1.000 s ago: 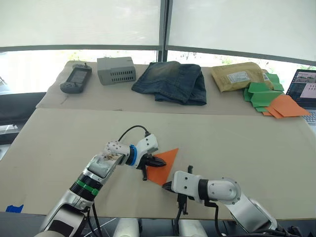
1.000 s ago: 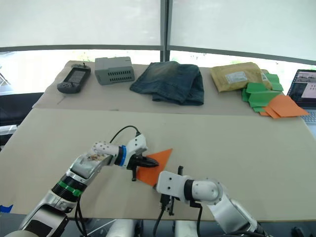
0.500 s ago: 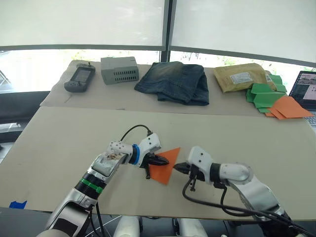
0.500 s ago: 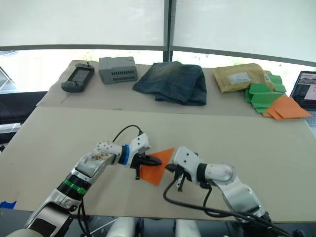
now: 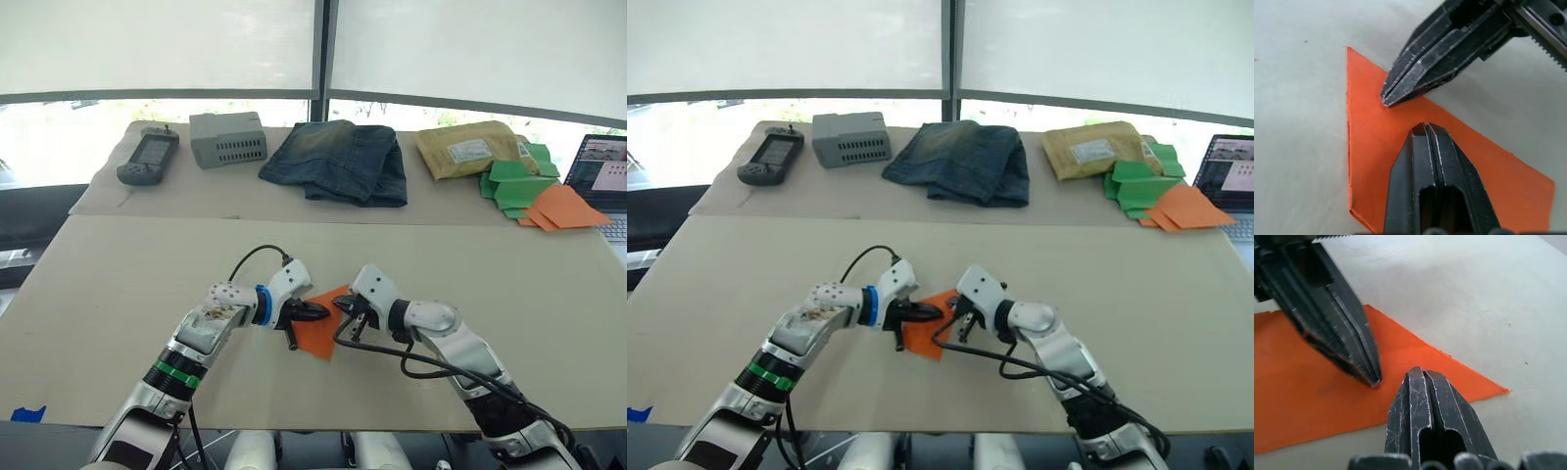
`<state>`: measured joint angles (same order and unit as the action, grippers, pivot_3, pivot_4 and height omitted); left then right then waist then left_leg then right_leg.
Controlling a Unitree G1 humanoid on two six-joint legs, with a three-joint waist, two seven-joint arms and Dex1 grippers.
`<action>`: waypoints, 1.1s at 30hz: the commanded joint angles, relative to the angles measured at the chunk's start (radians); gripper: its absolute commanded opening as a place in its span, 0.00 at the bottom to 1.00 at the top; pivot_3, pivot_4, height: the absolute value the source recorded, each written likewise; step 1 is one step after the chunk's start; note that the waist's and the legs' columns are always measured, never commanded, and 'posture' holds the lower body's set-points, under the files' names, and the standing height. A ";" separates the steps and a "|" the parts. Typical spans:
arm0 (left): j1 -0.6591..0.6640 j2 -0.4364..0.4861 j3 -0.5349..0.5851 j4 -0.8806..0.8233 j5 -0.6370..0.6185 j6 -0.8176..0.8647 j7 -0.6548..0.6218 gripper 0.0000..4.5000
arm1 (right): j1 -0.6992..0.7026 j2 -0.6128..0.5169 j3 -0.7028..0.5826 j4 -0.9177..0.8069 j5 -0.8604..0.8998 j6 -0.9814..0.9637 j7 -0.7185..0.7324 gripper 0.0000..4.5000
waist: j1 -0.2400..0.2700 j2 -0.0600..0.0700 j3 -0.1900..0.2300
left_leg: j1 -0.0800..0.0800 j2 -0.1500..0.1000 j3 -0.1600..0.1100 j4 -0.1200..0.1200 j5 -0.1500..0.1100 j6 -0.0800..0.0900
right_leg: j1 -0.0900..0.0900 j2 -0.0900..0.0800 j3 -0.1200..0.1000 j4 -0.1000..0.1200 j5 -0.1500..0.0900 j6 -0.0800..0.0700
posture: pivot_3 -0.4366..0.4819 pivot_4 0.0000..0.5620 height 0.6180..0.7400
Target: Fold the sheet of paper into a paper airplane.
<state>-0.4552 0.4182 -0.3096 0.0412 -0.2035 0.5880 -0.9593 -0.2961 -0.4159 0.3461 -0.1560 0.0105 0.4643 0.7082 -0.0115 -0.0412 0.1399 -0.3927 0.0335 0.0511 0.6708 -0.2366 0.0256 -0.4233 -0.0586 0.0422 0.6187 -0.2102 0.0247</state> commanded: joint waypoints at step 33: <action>-0.462 -0.264 0.059 0.765 0.088 -0.571 -0.154 0.01 | 0.086 0.004 0.103 -0.003 -0.059 0.002 0.035 0.00 | 0.066 -0.003 0.002 | 0.002 -0.001 0.001 0.000 -0.001 -0.002 | 0.001 -0.002 -0.001 0.007 -0.004 -0.004 | 0.48 0.27 0.85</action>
<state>-0.7861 0.1771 -0.2527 0.8455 -0.1397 0.0882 -1.1038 -0.2450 -0.4158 0.3797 -0.1879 -0.0395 0.4224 0.7162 0.0543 -0.0447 0.1420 -0.3900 0.0322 0.0526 0.6706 -0.2378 0.0233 -0.4230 -0.0602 0.0407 0.6254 -0.2138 0.0205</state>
